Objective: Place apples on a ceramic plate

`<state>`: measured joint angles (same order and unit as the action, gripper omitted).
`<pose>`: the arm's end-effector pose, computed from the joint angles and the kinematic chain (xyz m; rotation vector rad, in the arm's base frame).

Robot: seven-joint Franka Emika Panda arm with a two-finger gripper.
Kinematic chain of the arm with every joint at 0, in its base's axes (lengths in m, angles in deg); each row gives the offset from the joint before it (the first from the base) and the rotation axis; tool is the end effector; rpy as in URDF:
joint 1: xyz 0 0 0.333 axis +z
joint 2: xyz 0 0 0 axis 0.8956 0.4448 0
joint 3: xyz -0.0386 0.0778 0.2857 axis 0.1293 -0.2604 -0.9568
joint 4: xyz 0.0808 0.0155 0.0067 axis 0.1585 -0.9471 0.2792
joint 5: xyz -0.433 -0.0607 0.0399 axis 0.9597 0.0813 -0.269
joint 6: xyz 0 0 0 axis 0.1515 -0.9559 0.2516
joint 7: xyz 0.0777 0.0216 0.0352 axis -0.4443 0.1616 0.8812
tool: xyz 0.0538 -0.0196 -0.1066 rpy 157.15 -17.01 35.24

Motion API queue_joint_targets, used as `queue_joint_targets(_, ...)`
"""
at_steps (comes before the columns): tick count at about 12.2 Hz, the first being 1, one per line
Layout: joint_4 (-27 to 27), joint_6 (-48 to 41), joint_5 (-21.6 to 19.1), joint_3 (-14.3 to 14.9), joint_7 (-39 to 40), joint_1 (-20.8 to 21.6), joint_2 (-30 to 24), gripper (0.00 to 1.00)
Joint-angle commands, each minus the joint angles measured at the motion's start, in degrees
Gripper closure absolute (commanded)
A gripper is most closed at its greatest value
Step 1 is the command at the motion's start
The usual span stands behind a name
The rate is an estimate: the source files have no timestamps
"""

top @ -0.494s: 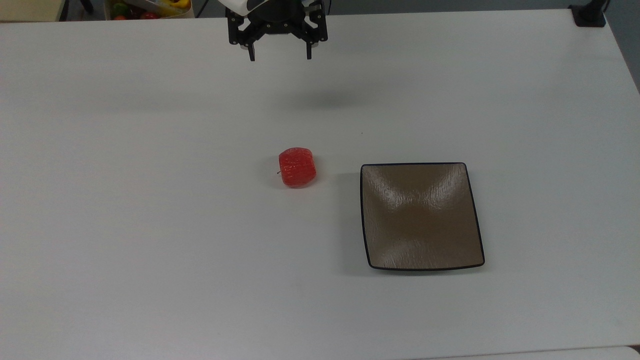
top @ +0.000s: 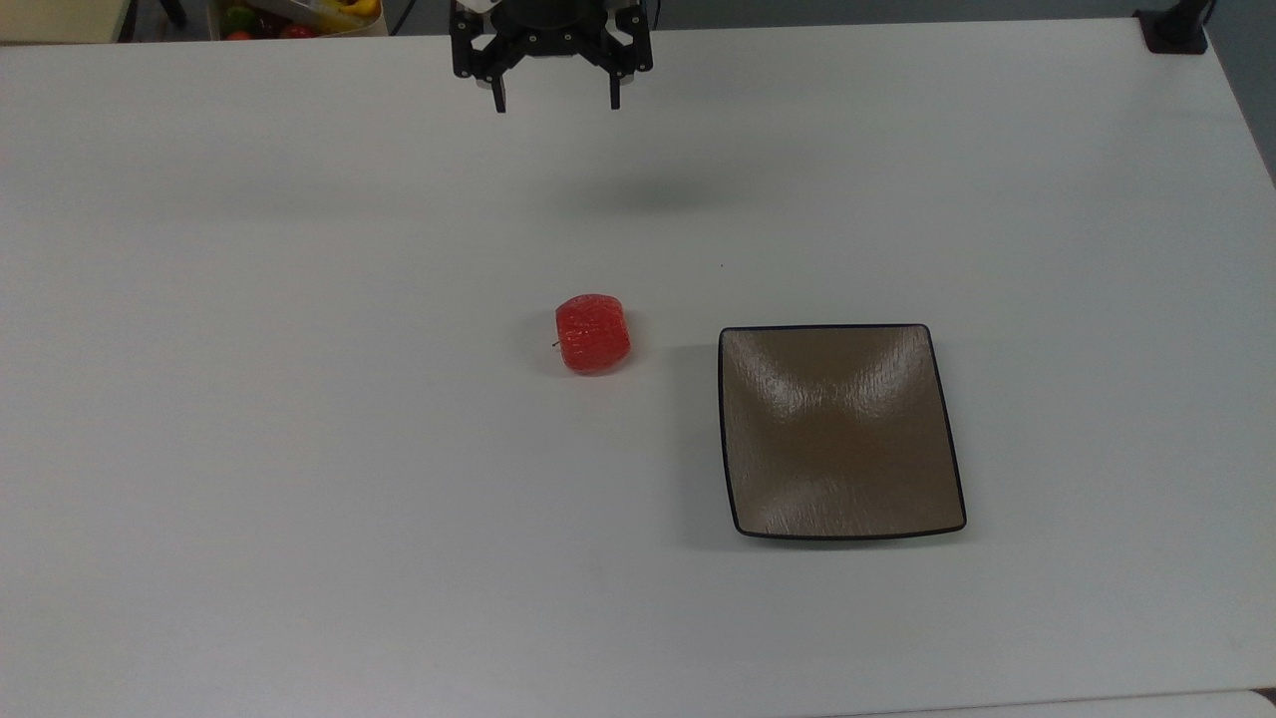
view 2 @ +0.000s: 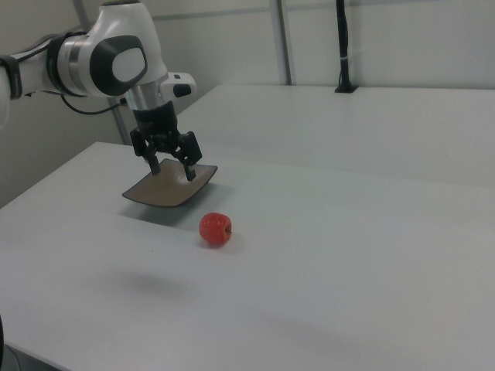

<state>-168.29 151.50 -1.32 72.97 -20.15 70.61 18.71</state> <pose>0.6150 0.0838 0.5063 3.1299 0.2014 0.0238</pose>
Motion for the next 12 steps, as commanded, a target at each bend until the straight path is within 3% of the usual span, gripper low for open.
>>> queue_joint_targets(1, -1.23, -0.28, 0.24, 0.28, 0.73, 0.45, -1.11, 0.00)
queue_joint_targets(5, -1.23, 0.41, 0.24, 0.28, 0.81, 0.45, -0.06, 0.00)
queue_joint_targets(12, -1.23, 14.73, 1.46, -0.42, 0.64, 2.03, 10.83, 0.00)
